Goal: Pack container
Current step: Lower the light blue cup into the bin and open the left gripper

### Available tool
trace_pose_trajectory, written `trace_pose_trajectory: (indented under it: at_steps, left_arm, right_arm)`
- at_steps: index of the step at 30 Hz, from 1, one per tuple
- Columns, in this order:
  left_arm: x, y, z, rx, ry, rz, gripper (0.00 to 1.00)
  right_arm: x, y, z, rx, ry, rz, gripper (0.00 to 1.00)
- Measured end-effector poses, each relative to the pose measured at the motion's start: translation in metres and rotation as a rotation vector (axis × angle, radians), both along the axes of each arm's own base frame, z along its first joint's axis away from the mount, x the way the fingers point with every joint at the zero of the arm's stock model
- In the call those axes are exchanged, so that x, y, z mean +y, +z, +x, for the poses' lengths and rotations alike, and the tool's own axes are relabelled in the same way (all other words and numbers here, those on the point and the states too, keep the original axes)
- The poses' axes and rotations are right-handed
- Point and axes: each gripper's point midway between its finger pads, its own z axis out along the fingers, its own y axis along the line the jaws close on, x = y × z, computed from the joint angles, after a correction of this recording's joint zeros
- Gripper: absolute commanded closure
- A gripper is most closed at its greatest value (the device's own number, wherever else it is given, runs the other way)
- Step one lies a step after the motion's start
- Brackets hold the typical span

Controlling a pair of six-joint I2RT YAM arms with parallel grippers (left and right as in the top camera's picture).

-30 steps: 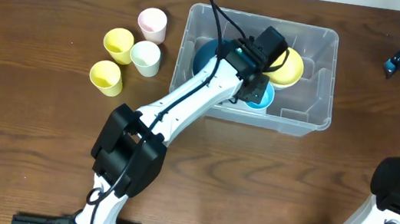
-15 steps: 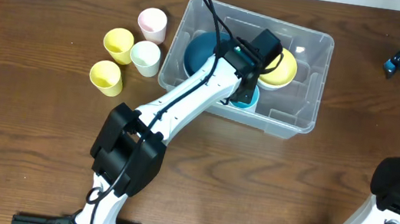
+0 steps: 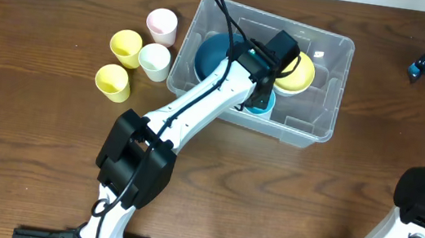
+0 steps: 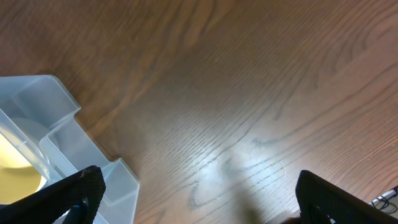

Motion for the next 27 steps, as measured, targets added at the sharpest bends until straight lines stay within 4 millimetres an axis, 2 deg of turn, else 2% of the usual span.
trace_pose_trajectory:
  at_steps: [4,12,19,22,27]
  left_arm:
    - [-0.005,-0.002,0.002,0.000,-0.003,-0.020,0.94]
    - [-0.005,-0.026,0.000,0.043,-0.004,0.008,0.94]
    - [-0.006,-0.027,0.002,0.041,-0.002,0.005,0.93]
    - [-0.007,-0.027,0.002,0.042,-0.004,0.002,0.88]
    - [-0.008,-0.027,0.001,0.045,-0.004,-0.007,0.87]
  right_arm:
    - [0.000,0.000,0.000,0.000,0.000,0.000,0.01]
    - [0.000,0.000,0.000,0.000,0.000,0.000,0.01]
    - [0.000,0.000,0.000,0.000,0.000,0.000,0.01]
    - [0.000,0.000,0.000,0.000,0.000,0.000,0.01]
    - [0.000,0.000,0.000,0.000,0.000,0.000,0.01]
